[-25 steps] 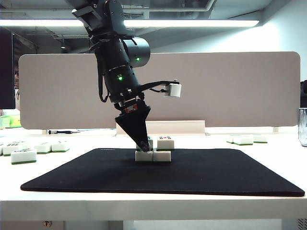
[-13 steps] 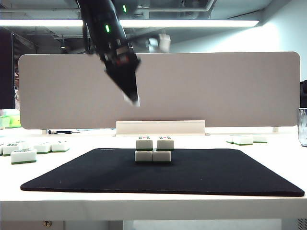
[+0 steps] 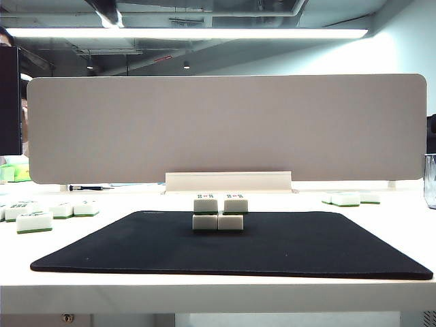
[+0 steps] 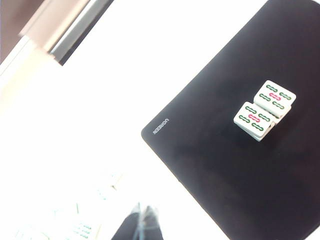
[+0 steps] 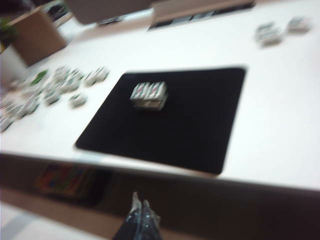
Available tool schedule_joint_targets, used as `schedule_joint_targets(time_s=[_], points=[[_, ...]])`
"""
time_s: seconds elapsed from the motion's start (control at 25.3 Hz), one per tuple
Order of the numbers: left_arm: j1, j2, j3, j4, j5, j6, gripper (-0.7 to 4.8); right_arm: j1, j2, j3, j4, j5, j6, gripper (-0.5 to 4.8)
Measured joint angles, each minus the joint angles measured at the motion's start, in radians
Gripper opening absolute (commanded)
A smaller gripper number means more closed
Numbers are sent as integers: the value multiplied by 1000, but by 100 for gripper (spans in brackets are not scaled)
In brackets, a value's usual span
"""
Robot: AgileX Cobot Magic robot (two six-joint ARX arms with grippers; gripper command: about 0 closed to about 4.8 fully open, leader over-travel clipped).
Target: Arrange four mahjong tiles into a neat stack, creating two layers of paired tiles.
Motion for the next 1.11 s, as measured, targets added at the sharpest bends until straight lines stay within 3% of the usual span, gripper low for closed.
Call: schedule_joint_targets(time_s=[0.28, 0.47, 0.87, 1.11], points=[[42, -56, 0, -65, 0, -123, -6, 0, 0, 0, -76, -95, 7, -1], [35, -56, 0, -154, 5, -163, -6, 0, 0, 0, -77, -97, 7, -1], [37, -58, 0, -197, 9, -416, -6, 0, 0, 0, -76, -98, 7, -1], [36, -58, 0, -257, 9, -496, -6, 0, 0, 0, -76, -97, 7, -1]])
